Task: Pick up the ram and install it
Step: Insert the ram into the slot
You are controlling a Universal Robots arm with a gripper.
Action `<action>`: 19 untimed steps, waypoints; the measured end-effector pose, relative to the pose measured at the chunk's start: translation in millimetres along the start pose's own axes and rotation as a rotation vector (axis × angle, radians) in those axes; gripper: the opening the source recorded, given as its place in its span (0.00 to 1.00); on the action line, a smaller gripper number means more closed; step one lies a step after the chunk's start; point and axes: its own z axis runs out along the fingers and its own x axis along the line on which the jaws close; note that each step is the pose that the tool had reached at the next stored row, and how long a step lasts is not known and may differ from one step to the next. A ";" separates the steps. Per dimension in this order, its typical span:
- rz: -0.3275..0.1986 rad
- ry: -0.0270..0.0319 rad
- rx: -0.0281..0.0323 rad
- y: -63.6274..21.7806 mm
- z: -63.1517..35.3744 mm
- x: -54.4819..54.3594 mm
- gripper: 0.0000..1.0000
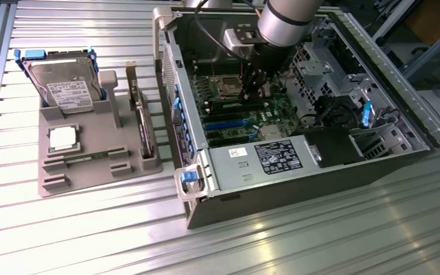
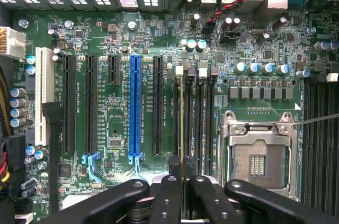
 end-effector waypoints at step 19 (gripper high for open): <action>0.008 -0.0005 0.0001 4.9 3.4 3.2 0.12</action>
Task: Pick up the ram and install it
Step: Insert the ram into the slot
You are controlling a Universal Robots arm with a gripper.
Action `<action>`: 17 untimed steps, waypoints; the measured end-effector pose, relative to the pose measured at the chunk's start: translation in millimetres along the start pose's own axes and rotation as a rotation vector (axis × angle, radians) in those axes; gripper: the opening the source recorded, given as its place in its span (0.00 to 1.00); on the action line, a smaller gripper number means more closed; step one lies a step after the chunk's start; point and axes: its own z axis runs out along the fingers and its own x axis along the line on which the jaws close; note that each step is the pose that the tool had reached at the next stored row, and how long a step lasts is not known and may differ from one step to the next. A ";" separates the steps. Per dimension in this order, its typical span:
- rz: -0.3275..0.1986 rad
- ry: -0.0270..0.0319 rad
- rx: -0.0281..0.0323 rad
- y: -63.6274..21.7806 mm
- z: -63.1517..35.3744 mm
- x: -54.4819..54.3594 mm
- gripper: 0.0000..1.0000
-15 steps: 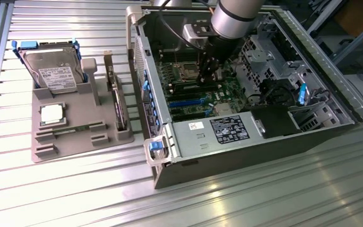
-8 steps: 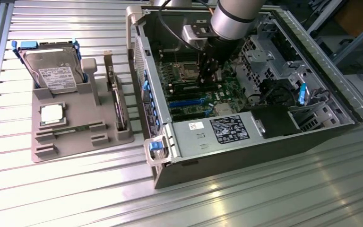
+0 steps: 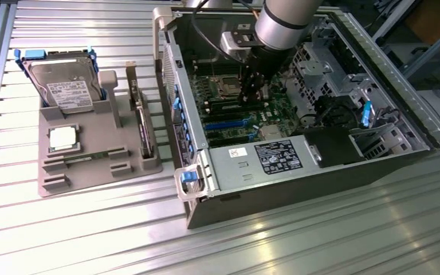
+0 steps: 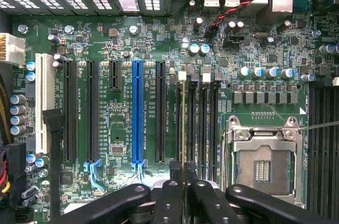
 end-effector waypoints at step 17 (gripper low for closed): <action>0.001 0.0232 0.0109 -2.4 -35.3 -10.4 0.10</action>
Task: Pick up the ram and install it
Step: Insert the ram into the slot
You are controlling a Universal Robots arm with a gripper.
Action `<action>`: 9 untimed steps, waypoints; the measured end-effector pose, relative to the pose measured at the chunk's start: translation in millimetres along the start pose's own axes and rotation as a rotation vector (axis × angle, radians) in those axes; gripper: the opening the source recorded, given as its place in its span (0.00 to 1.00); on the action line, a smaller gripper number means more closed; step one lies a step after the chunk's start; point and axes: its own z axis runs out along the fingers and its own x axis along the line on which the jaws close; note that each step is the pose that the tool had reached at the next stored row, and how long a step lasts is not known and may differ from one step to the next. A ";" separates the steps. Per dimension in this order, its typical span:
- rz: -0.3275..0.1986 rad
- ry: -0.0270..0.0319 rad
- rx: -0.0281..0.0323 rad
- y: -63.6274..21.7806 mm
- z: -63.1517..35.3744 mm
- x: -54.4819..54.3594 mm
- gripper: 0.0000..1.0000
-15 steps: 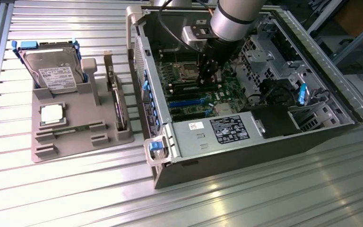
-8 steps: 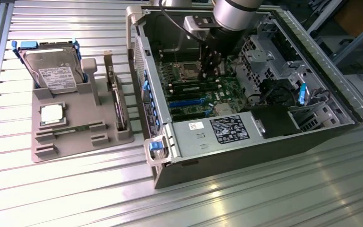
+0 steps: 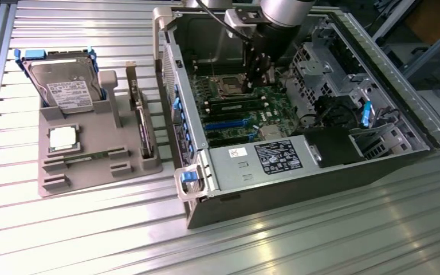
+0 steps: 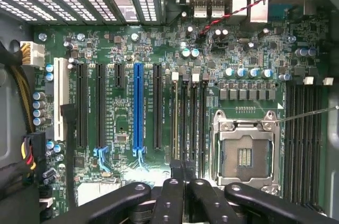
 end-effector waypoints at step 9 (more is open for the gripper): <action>0.000 -0.0001 -0.0223 -64.7 -2.9 1.9 0.10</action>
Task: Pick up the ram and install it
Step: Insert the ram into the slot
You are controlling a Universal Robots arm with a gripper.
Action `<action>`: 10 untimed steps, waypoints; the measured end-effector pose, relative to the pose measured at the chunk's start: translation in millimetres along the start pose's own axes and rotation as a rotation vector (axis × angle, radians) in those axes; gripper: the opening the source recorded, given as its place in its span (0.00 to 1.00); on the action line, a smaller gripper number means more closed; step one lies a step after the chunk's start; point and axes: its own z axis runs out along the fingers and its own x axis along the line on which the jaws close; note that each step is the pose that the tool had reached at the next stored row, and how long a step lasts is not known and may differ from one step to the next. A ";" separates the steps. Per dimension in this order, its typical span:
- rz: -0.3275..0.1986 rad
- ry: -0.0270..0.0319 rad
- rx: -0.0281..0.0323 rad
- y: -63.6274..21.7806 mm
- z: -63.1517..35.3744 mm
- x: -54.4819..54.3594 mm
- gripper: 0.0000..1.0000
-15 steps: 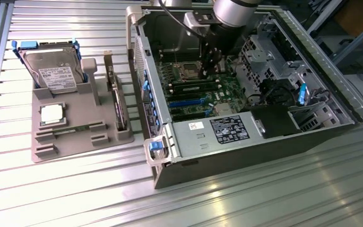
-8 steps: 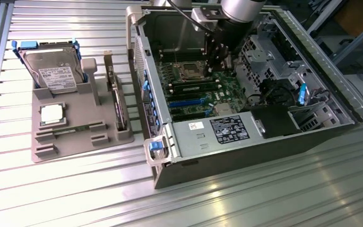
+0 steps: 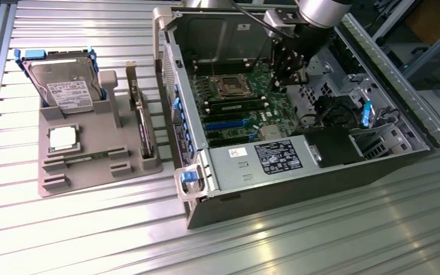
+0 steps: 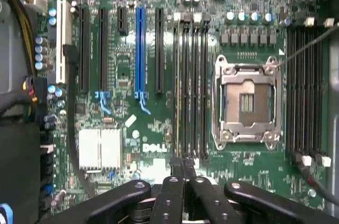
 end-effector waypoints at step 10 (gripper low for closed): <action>0.000 0.0001 -0.0029 -30.1 -18.8 1.1 0.10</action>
